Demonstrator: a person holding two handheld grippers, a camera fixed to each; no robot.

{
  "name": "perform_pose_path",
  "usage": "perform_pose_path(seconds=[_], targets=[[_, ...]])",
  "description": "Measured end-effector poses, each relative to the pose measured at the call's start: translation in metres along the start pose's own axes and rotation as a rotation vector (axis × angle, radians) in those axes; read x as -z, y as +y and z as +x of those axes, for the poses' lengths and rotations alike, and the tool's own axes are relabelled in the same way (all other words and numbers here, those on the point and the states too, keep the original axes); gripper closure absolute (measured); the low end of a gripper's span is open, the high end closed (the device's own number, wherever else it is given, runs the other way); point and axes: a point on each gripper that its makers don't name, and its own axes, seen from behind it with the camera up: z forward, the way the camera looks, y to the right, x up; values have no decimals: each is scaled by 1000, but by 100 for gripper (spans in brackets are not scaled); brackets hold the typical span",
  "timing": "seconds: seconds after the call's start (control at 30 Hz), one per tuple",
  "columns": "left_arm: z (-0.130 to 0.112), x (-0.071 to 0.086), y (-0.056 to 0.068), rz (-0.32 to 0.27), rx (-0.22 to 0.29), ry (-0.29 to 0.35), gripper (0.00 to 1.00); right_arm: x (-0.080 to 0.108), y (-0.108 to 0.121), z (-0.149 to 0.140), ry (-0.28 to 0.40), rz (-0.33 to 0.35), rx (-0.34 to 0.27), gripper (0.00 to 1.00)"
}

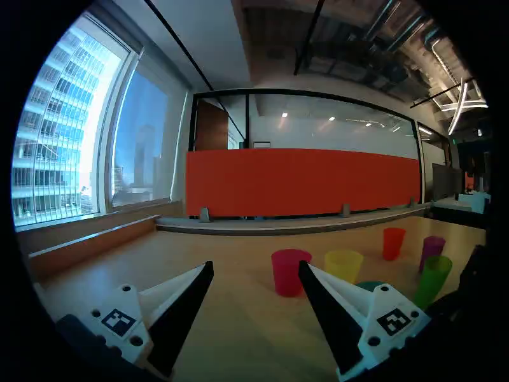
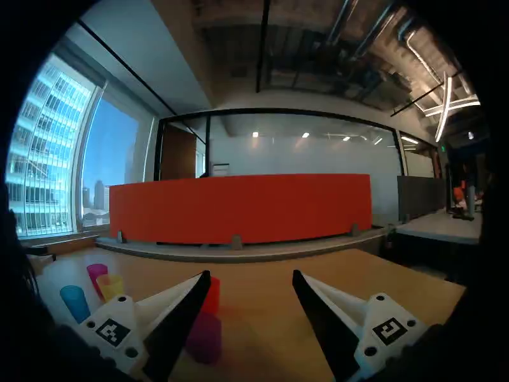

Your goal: Pour water

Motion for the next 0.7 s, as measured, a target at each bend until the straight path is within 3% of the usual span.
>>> perform_pose_path(seconds=[0.2, 0.7], targets=[[0, 0, -1, 0, 0, 0, 1, -6, -3, -3, -5, 14, -25, 0], [0, 0, 0, 0, 0, 0, 1, -18, -4, -20, -28, 14, 18, 0]])
